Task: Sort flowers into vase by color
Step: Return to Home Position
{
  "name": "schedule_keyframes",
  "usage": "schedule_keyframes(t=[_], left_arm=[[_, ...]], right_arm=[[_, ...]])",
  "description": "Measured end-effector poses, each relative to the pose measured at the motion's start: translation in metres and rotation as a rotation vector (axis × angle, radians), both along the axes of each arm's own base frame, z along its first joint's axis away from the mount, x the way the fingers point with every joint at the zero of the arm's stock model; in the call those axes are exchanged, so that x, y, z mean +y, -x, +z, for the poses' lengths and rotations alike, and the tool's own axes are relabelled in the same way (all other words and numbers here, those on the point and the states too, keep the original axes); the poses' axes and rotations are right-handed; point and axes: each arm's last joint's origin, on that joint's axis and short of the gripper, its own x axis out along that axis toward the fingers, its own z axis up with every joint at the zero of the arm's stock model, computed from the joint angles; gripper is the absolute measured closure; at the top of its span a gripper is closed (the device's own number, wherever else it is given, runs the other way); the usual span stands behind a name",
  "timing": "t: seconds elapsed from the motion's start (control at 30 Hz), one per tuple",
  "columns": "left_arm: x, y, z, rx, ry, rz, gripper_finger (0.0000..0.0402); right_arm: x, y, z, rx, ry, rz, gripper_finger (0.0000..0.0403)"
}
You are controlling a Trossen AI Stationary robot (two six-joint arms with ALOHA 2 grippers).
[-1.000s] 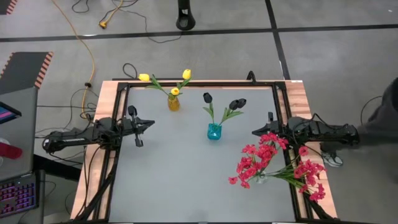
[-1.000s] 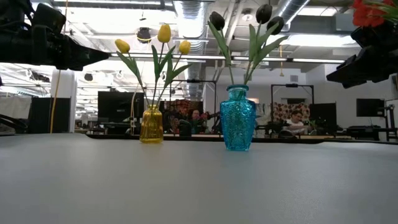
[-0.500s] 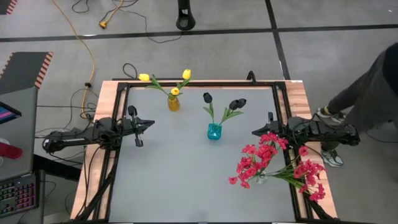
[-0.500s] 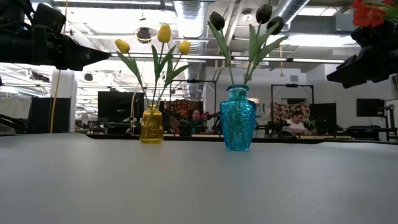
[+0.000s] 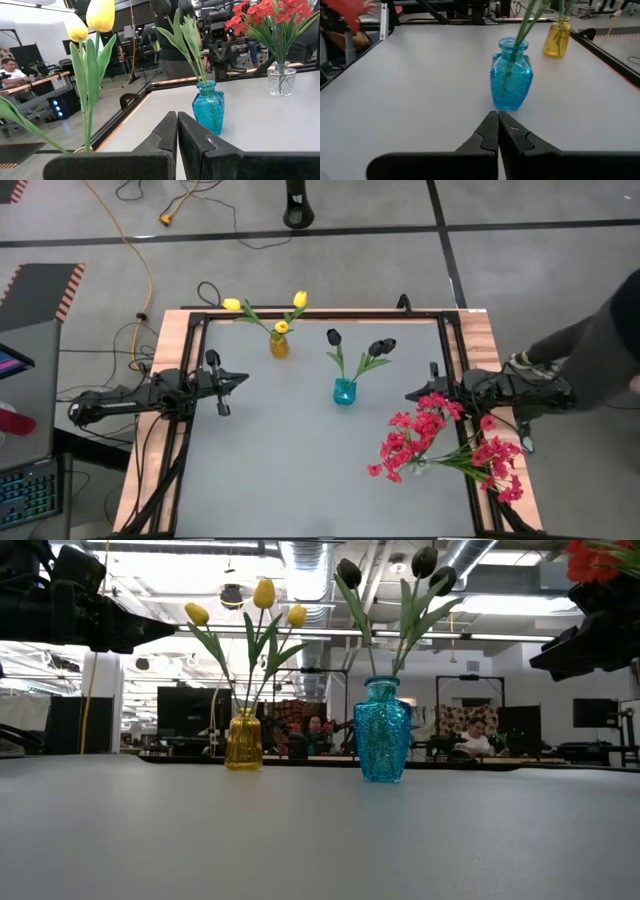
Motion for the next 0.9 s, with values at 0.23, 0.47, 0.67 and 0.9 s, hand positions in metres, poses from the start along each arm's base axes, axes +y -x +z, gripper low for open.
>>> schedule_keyframes(t=[0.23, 0.47, 0.67, 0.9], left_arm=[[0.0000, 0.0000, 0.0000, 0.000, 0.000, 0.000, 0.0400], [0.0000, 0.0000, 0.0000, 0.000, 0.000, 0.000, 0.0400], [0.0000, 0.0000, 0.0000, 0.000, 0.000, 0.000, 0.0400], [0.0000, 0.0000, 0.0000, 0.000, 0.000, 0.000, 0.0400]], right_arm=[[-0.0014, 0.0002, -0.0007, 0.007, 0.000, -0.017, 0.0370], [-0.0013, 0.0002, -0.0007, 0.007, 0.000, -0.016, 0.0370], [-0.0014, 0.0002, -0.0007, 0.007, 0.000, -0.017, 0.0370], [-0.0014, 0.0002, -0.0006, 0.007, 0.000, -0.017, 0.0370]])
